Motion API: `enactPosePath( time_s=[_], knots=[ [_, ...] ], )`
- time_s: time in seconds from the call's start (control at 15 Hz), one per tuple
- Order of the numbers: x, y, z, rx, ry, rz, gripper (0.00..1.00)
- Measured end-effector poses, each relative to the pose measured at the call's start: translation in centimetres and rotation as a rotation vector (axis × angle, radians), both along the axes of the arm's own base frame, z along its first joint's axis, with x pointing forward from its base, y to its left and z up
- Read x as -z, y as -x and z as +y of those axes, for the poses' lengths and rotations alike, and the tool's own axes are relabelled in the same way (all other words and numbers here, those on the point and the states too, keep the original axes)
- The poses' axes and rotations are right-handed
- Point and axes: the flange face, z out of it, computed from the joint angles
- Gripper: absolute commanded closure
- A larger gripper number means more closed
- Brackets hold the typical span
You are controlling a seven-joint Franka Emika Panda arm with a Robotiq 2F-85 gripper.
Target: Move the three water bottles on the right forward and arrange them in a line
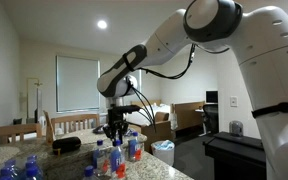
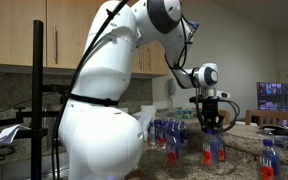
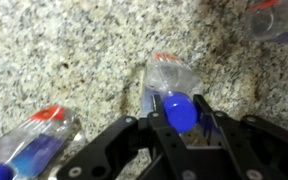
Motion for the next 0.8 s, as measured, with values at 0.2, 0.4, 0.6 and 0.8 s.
enactPosePath(
  time_s=[0.2, 0.4, 0.6, 0.8],
  knots=[
    [3.0, 3.5, 3.9, 0.125, -0.002, 0.000, 0.87],
    [2.9, 5.2, 6.1, 0.207, 0.000, -0.019, 0.87],
    [2.9, 6.2, 7.7, 0.250, 0.004, -0.019, 0.87],
    [2.9, 7.0, 9.0, 0.242, 0.006, -0.016, 0.87]
  ],
)
